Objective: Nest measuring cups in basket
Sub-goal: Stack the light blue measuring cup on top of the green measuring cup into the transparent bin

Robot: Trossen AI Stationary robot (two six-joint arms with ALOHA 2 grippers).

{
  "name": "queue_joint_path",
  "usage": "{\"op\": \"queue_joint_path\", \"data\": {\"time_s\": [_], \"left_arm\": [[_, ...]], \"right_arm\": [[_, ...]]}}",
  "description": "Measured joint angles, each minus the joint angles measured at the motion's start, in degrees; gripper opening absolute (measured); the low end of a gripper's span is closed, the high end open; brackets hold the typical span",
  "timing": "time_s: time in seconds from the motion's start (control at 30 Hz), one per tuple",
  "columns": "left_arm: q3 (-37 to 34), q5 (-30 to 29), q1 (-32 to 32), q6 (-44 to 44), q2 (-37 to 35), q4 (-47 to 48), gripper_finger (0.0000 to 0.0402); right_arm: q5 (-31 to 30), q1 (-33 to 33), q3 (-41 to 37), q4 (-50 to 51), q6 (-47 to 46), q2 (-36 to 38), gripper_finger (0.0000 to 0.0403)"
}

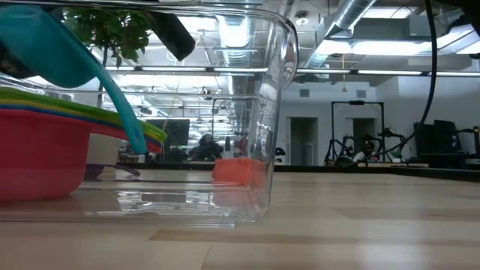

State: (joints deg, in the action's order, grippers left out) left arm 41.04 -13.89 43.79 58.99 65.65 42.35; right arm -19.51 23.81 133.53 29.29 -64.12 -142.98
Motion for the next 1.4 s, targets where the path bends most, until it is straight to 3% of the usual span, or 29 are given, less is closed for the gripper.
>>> {"op": "queue_joint_path", "data": {"time_s": [0.23, 1.1, 1.4], "left_arm": [[0.0, -0.07, -0.07, -2.03, 4.2, -6.55, 0.0], [0.0, -0.9, -1.57, -3.96, 4.9, -8.92, 0.0], [0.0, -0.89, -1.57, -3.96, 4.87, -8.8, 0.0]], "right_arm": [[0.02, 0.0, 0.0, 0.07, 0.0, 0.0, 0.0009], [1.55, 0.11, 0.02, 0.27, -0.04, 0.0, 0.0057], [1.53, 0.2, 0.02, 0.87, 0.28, 0.0, 0.0011]]}}
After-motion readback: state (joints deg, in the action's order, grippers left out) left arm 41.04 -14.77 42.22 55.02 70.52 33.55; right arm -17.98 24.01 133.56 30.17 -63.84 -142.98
